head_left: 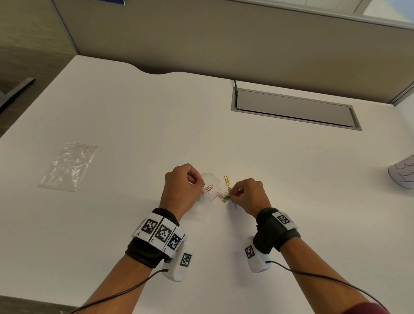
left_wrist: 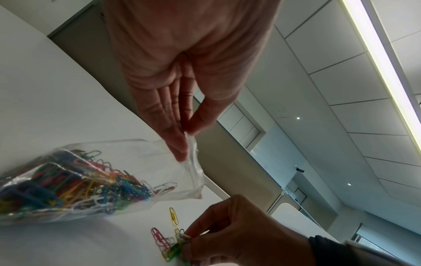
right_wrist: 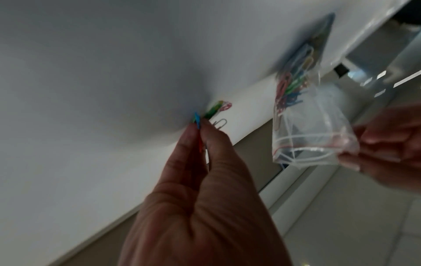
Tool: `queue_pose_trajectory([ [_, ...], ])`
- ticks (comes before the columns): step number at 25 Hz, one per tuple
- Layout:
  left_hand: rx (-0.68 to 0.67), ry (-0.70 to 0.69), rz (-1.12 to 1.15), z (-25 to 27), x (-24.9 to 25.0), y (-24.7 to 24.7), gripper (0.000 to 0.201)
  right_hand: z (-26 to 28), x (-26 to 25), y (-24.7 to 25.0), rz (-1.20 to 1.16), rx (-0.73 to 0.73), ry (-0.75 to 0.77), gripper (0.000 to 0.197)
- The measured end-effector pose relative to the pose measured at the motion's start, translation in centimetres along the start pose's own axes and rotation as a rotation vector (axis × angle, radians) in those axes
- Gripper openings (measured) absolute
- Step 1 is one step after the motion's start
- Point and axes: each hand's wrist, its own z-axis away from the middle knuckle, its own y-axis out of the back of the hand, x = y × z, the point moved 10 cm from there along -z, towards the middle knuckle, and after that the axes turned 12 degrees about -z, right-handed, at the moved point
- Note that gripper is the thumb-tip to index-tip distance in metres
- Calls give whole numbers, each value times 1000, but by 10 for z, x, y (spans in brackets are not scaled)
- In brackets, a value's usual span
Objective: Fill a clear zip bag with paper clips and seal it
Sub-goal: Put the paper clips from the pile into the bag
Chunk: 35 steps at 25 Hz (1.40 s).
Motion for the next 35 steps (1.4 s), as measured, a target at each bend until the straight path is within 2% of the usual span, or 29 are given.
queue_pose_trajectory([
  [5,0,-4,14,2,1,2,6,11,-13,26,-370,65,-66,9],
  [8,7,-2,23,1,1,2,7,13,-52,26,-523,-67,-12,10],
  [11,8,-1,15,1,1,2,5,12,-82,5,-310,-232,12,8],
  [14,7,-10,5,2,0,2,4,5,-90,-8,-149,-218,21,11],
  [19,11,-5,-1,2,0,7,5,4,-85,-20,-298,-215,10,19],
  [20,11,0,-3,3,0,8,6,6,-87,-15,-326,-188,36,20],
  [22,8,11,-8,2,1,9,6,10,-90,11,-303,-31,145,23],
  [24,14,11,-15,2,1,11,6,14,-85,35,-148,128,229,23],
  [25,17,7,-15,2,1,11,6,14,-75,39,-65,142,228,22],
  [27,27,-7,-5,0,0,11,6,7,-47,25,63,25,159,27],
  [29,26,-7,1,0,-2,10,6,2,-22,-1,152,-129,99,54],
  [31,25,-6,0,0,-2,10,6,1,-14,-17,209,-161,77,73],
  [33,25,-9,3,0,-2,10,6,2,-17,-25,269,-122,113,70],
  [35,26,-10,3,-1,-2,10,6,7,-23,-32,302,-102,167,56],
])
